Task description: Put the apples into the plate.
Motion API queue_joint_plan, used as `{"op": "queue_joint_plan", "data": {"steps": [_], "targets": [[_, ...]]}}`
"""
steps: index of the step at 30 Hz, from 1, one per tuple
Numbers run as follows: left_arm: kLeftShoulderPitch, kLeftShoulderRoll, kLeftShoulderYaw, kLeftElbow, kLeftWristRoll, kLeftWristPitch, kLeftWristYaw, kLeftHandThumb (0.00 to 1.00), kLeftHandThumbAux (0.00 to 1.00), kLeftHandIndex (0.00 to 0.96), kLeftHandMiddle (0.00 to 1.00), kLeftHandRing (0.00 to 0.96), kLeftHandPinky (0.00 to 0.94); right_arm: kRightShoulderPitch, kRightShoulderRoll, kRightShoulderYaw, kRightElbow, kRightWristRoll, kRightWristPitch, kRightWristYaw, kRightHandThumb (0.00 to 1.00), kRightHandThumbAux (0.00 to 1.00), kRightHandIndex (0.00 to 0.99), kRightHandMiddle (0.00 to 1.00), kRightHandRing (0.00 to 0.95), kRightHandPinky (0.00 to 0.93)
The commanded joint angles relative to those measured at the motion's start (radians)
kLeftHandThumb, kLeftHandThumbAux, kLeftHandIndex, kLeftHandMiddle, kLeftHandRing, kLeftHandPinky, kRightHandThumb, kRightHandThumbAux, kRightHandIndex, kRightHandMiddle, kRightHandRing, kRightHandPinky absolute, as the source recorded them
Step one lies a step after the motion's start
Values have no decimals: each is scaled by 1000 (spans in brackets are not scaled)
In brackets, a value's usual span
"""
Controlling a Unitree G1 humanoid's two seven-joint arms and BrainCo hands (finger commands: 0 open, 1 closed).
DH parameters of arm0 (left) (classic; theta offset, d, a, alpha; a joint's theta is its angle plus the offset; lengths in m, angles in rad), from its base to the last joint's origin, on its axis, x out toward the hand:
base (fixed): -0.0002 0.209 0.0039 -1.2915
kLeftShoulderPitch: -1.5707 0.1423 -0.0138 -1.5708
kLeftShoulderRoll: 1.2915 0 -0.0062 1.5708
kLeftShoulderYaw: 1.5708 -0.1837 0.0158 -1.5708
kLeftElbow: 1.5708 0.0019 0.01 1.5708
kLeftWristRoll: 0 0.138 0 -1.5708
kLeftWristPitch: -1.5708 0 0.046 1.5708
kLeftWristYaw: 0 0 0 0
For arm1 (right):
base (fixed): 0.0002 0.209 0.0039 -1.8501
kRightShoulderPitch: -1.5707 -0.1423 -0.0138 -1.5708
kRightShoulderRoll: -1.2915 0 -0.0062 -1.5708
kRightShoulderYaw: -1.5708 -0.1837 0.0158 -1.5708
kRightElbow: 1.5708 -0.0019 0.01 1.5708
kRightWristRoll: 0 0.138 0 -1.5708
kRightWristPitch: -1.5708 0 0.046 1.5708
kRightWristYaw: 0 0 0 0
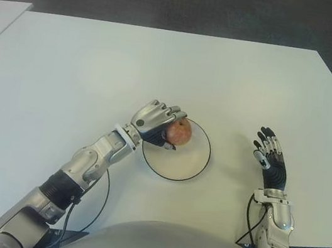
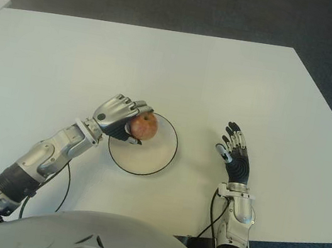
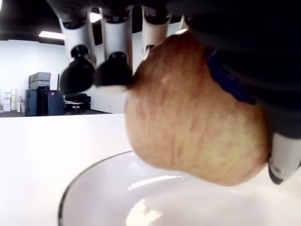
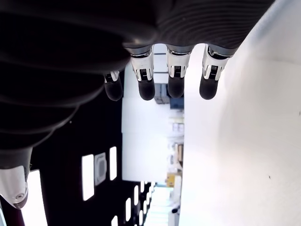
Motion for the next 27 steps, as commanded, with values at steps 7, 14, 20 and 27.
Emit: {"op": "queue_joint_plan", "data": {"steps": [7,14,20,27], "targets": [[-18,1,-19,9,5,18,-58,741,695,444,864,853,846,111,109,60,170,-13,89,7,183,507,29,73,39,32],[-23,2,-24,30,5,8,-34,741,695,444,863,852,844,112,113,59,174,-12,84,8,182,516,25,74,42,40],[-33,11,-23,31,0,-5,-23,739,695,444,855,848,836,110,113,57,181,-9,82,12,184,515,26,74,40,36],[-36,36,-19,1,-46,-25,-115,455,390,221,340,334,341,103,113,57,193,-12,87,11,185,507,27,73,39,29]]}}
